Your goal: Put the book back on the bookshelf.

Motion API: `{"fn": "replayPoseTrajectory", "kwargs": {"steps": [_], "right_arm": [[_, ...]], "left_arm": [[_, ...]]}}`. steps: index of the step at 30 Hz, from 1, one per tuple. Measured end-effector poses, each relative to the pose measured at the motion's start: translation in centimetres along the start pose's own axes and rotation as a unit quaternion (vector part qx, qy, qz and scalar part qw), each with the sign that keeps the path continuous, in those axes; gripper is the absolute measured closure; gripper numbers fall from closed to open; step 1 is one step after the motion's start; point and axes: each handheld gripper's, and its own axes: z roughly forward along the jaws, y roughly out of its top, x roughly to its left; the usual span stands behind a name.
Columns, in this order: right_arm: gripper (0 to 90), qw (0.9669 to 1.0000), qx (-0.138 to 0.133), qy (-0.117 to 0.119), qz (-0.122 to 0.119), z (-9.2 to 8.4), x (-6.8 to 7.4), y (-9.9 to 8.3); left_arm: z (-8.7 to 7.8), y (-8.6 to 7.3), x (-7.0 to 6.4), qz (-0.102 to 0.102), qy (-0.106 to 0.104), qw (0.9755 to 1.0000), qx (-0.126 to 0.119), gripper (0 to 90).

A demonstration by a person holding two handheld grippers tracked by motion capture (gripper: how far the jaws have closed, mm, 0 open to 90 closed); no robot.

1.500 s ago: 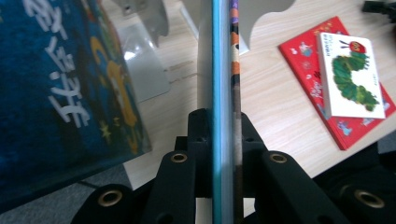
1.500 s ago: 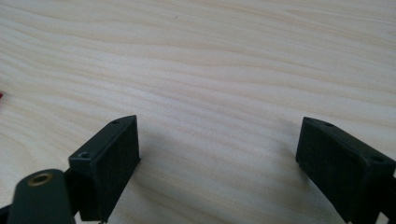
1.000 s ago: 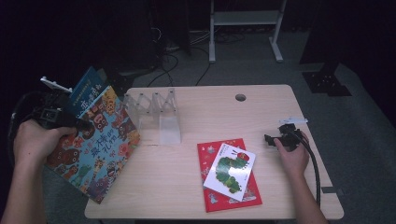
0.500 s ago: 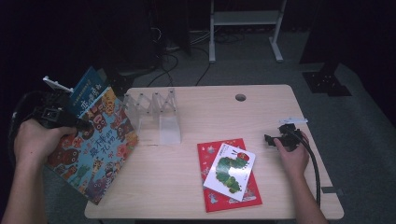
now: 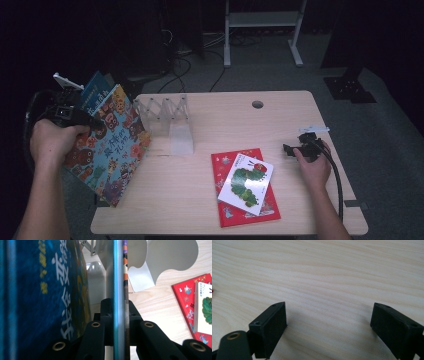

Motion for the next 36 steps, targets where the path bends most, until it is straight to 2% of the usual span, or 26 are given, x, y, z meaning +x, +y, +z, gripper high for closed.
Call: {"fn": "replayPoseTrajectory", "kwargs": {"steps": [3, 6, 11, 17, 22, 28, 36], "right_arm": [[12.6, 1.0, 0.0, 0.0, 0.0, 0.0, 0.0, 0.0], [12.5, 1.0, 0.0, 0.0, 0.0, 0.0, 0.0, 0.0], [12.6, 1.0, 0.0, 0.0, 0.0, 0.0, 0.0, 0.0], [12.6, 1.0, 0.0, 0.0, 0.0, 0.0, 0.0, 0.0], [12.6, 1.0, 0.0, 0.0, 0.0, 0.0, 0.0, 0.0], [12.6, 1.0, 0.0, 0.0, 0.0, 0.0, 0.0, 0.0], [12.6, 1.0, 0.0, 0.0, 0.0, 0.0, 0.0, 0.0]], "left_arm": [[0.7, 0.4, -0.3, 0.006, 0.006, 0.9998, 0.016, 80.5], [0.9, 0.4, -0.2, 0.006, 0.009, 0.9997, 0.02, 80.5], [0.8, 0.2, 0.1, -0.001, 0.008, 0.9999, 0.012, 80.5], [0.2, 0.4, 0.3, -0.008, 0.018, 0.9998, -0.008, 80.5], [0.4, 0.9, 0.1, -0.012, 0.026, 0.9995, -0.011, 80.5], [1.1, 1.9, -0.4, -0.02, 0.049, 0.9984, -0.019, 80.4], [2.4, 3.0, -0.1, -0.04, 0.043, 0.998, -0.023, 80.4]]}}
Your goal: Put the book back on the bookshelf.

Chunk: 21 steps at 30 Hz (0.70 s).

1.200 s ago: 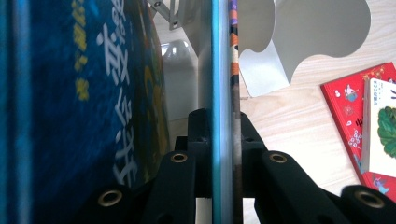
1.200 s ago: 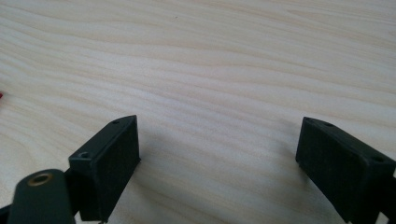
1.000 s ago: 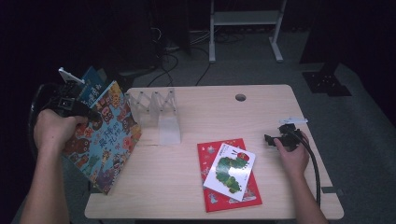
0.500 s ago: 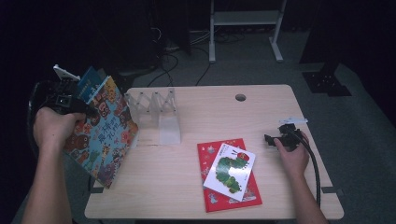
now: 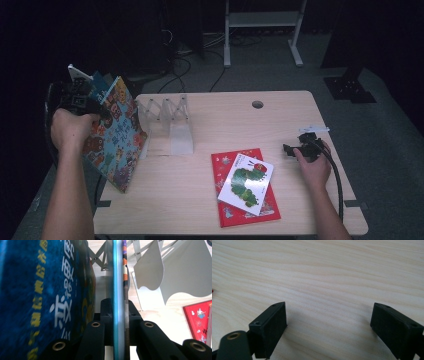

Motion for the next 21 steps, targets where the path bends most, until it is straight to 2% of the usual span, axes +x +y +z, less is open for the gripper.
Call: {"fn": "replayPoseTrajectory", "kwargs": {"steps": [5, 12, 14, 18, 21], "right_arm": [[12.6, 1.0, 0.0, 0.0, 0.0, 0.0, 0.0, 0.0], [12.8, 1.0, 0.0, 0.001, 0.0, 0.0, 0.0, 0.0], [12.8, 1.0, 0.0, 0.001, 0.0, 0.0, 0.0, 0.0], [12.9, 1.0, 0.0, 0.001, -0.001, 0.0, 0.0, 0.0], [12.9, 1.0, 0.0, 0.001, -0.001, 0.0, 0.0, 0.0]], "left_arm": [[1.2, 0.2, -0.2, 0.004, 0.007, 1.0, -0.002, 80.3], [1.2, -0.1, 0.4, -0.001, 0.002, 1.0, -0.009, 80.0], [0.8, -0.2, 0.5, 0.001, -0.002, 0.9999, -0.016, 79.5], [0.0, -0.2, 0.3, 0.008, 0.004, 0.9997, -0.023, 78.5], [-1.1, -0.3, 0.4, 0.013, 0.0, 0.9994, -0.033, 78.4]]}}
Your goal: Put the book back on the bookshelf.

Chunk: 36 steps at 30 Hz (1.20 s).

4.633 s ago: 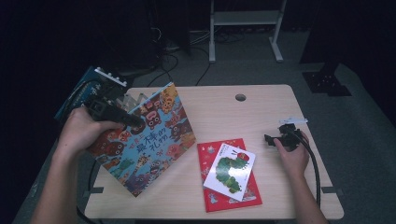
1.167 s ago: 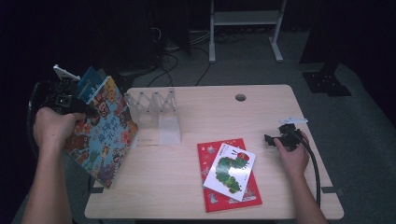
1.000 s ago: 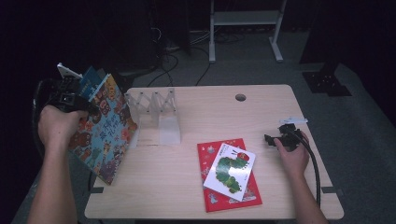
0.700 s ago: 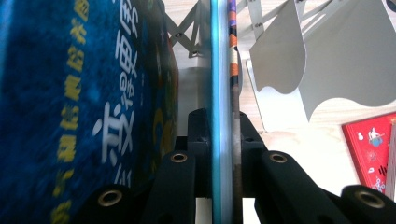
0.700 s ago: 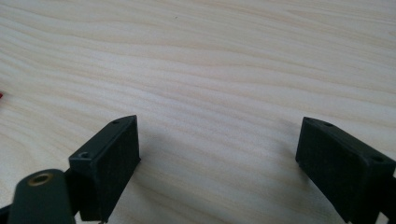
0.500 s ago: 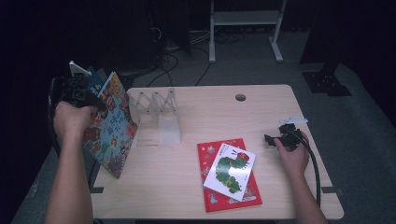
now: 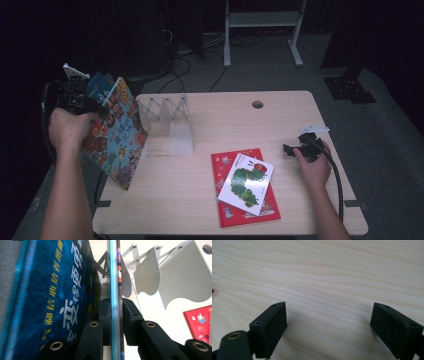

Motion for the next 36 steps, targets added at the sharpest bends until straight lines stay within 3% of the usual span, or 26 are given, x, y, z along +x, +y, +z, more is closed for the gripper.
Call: {"fn": "replayPoseTrajectory", "kwargs": {"steps": [7, 8, 16, 21, 22, 24, 26, 33, 36], "right_arm": [[12.9, 1.0, 0.0, 0.0, 0.0, 0.0, 0.0, 0.0], [12.9, 1.0, 0.0, 0.0, 0.0, 0.0, 0.0, 0.0], [12.8, 1.0, 0.0, 0.0, 0.0, 0.0, 0.0, 0.0], [12.9, 1.0, 0.0, 0.0, 0.0, 0.0, 0.0, 0.0], [12.9, 1.0, 0.0, 0.0, 0.0, 0.0, 0.0, 0.0], [12.9, 1.0, 0.0, 0.0, 0.0, 0.0, 0.0, 0.0], [12.8, 1.0, 0.0, 0.0, 0.0, 0.0, 0.0, 0.0], [12.9, 1.0, 0.0, 0.0, 0.0, 0.0, 0.0, 0.0], [12.9, 1.0, 0.0, 0.0, 0.0, 0.0, 0.0, 0.0]], "left_arm": [[-2.0, 0.1, 0.0, 0.005, 0.003, 0.9997, -0.024, 79.4], [-2.5, 0.2, 0.1, 0.007, -0.007, 0.9995, -0.029, 80.6], [-2.5, 0.0, 0.1, 0.02, -0.01, 0.9994, -0.027, 88.7], [-2.4, -0.2, -0.7, 0.038, -0.03, 0.9985, -0.025, 90.0], [-2.3, -0.3, -0.9, 0.044, -0.042, 0.9978, -0.026, 90.0], [-2.1, -0.4, -1.2, 0.05, -0.045, 0.9974, -0.026, 90.0], [-1.7, -0.6, -1.8, 0.061, -0.061, 0.9959, -0.027, 89.9], [-0.2, -1.0, -3.6, 0.084, -0.084, 0.9927, -0.018, 89.9], [1.1, -1.4, -4.8, 0.101, -0.104, 0.9893, -0.016, 89.9]]}}
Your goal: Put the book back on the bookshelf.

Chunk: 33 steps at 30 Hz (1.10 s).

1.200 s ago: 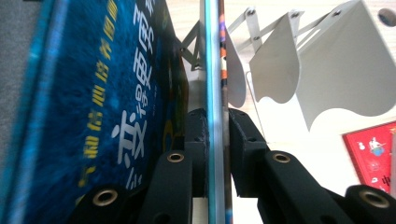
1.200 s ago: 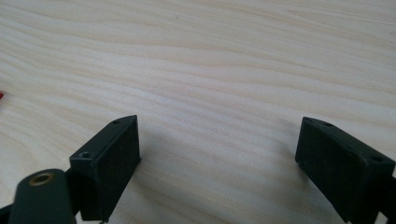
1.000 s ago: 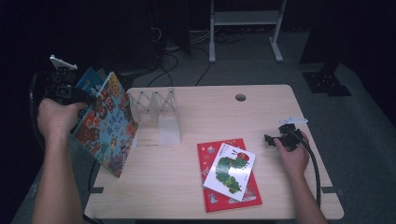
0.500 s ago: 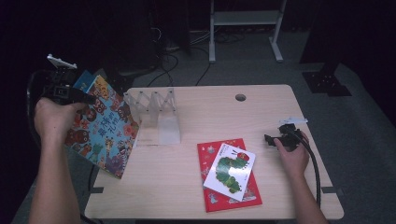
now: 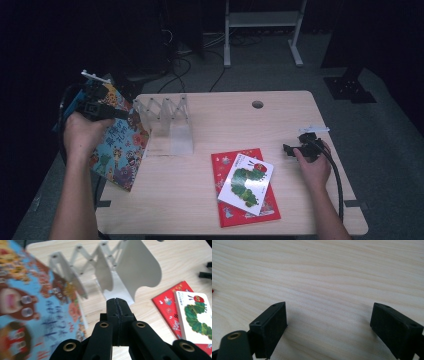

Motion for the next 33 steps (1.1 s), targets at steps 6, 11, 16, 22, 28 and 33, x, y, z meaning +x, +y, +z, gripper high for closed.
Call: {"fn": "replayPoseTrajectory", "kwargs": {"steps": [6, 11, 16, 22, 28, 33], "right_arm": [[12.9, 1.0, 0.0, 0.0, 0.0, 0.0, 0.0, 0.0], [12.9, 1.0, 0.0, 0.0, 0.0, 0.0, 0.0, 0.0], [12.9, 1.0, 0.0, 0.001, -0.002, 0.0, 0.0, 0.0], [12.9, 1.0, 0.0, 0.001, -0.002, 0.0, 0.0, 0.0], [12.4, 1.0, 0.001, 0.0, -0.001, 0.0, 0.0, 0.0], [12.2, 1.0, 0.0, -0.003, 0.001, -0.1, 0.1, -0.1]], "left_arm": [[2.0, -0.6, -1.1, 0.018, -0.024, 0.9995, 0.009, 89.6], [4.4, -1.5, -2.5, 0.046, -0.032, 0.9981, 0.027, 88.3], [5.8, -2.1, -3.1, 0.06, -0.043, 0.9965, 0.038, 87.2], [8.1, -3.8, -4.1, 0.089, -0.051, 0.9936, 0.047, 81.1], [10.3, -5.4, -4.7, 0.108, -0.058, 0.9911, 0.053, 71.0], [12.7, -7.4, -5.3, 0.133, -0.063, 0.988, 0.049, 56.8]]}}
